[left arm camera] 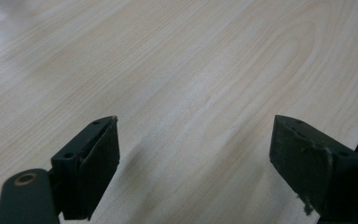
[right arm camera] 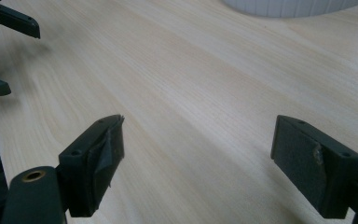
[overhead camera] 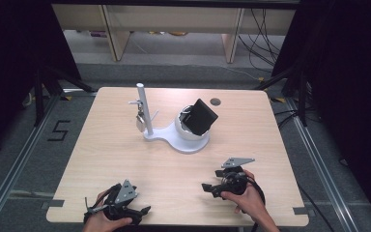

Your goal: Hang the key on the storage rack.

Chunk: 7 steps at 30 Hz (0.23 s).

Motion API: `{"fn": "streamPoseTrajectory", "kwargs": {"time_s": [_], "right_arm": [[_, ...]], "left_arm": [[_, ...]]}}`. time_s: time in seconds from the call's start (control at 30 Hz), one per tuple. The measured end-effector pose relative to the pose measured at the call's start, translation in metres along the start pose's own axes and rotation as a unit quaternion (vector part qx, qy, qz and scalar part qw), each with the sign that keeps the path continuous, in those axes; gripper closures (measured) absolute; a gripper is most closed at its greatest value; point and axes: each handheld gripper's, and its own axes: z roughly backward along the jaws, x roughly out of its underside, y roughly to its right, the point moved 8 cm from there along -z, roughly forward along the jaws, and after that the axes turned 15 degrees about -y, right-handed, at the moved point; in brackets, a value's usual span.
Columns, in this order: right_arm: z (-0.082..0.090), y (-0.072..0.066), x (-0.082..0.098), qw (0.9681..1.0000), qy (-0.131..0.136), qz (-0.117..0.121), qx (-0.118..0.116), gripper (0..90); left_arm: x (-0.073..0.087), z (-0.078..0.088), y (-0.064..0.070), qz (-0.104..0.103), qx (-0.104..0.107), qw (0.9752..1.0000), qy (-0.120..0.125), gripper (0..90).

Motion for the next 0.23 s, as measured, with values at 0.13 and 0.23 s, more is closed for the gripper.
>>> {"fn": "streamPoseTrajectory", "kwargs": {"time_s": [0.13, 0.23], "right_arm": [[-0.0005, 0.0003, 0.0, 1.0, 0.0, 0.0, 0.001, 18.1], [0.0, 0.0005, 0.0001, 1.0, 0.0, 0.001, 0.001, 18.2]], "left_arm": [[-0.0002, -0.0009, -0.0011, 0.008, 0.0, 1.0, 0.004, 15.5], [0.0, -0.0013, -0.0027, 0.005, -0.003, 1.0, 0.001, 15.5]]}}
